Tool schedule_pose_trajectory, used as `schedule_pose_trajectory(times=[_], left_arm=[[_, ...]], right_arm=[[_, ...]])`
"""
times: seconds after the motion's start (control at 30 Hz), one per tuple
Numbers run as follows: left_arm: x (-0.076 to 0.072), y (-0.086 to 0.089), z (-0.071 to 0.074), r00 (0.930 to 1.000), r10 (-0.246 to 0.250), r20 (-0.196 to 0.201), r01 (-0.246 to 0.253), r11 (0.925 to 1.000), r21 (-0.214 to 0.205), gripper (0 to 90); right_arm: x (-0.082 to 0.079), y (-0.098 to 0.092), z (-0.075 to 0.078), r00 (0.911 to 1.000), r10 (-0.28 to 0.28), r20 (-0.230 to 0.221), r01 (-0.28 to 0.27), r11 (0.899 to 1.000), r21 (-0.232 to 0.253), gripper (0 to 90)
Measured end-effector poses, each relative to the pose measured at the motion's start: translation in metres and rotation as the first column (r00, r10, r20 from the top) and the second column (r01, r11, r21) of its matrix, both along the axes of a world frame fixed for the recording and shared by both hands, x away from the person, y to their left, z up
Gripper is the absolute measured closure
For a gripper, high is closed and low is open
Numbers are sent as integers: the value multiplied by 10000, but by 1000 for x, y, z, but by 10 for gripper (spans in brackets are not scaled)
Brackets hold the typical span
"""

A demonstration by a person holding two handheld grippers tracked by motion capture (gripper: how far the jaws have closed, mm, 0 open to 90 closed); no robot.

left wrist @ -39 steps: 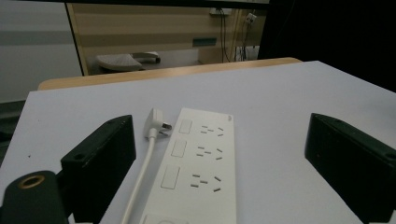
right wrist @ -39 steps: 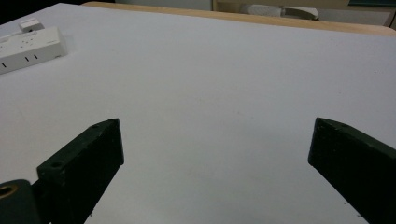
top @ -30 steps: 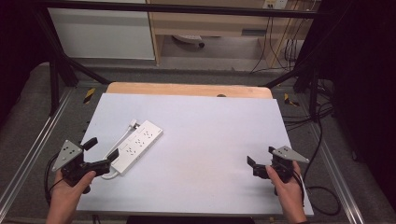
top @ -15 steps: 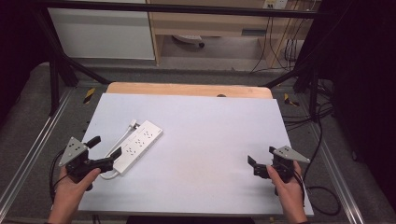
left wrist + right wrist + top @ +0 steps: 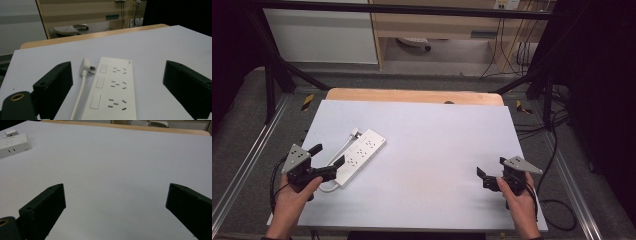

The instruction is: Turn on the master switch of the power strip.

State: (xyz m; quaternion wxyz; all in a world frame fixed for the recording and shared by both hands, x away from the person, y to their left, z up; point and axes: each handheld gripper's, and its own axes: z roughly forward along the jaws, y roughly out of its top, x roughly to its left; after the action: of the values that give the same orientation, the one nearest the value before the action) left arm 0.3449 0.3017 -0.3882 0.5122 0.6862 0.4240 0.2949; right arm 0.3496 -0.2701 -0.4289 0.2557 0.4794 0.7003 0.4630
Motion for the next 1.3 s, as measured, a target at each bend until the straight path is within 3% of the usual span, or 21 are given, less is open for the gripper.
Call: schedule_pose_trajectory(times=[0.33, 0.8, 1.03, 1.3], left_arm=[[6, 0, -8, 9992, 117, -381, -102, 9992, 379, 89], [13, 4, -19, 9960, 239, -859, -203, 9989, 424, 106], [13, 4, -20, 9953, 107, -965, -73, 9993, 363, 193], [14, 6, -23, 9912, -20, -1324, 77, 9991, 426, 379]], right_arm=[[0, 1, -1, 10000, 1, -37, -1, 10000, 36, 29], [1, 1, -1, 10000, 22, -54, -22, 10000, 67, 29], [0, 3, -1, 10000, 78, -50, -78, 10000, -11, 30], [1, 3, -1, 9999, 83, -108, -84, 10000, -25, 30]])
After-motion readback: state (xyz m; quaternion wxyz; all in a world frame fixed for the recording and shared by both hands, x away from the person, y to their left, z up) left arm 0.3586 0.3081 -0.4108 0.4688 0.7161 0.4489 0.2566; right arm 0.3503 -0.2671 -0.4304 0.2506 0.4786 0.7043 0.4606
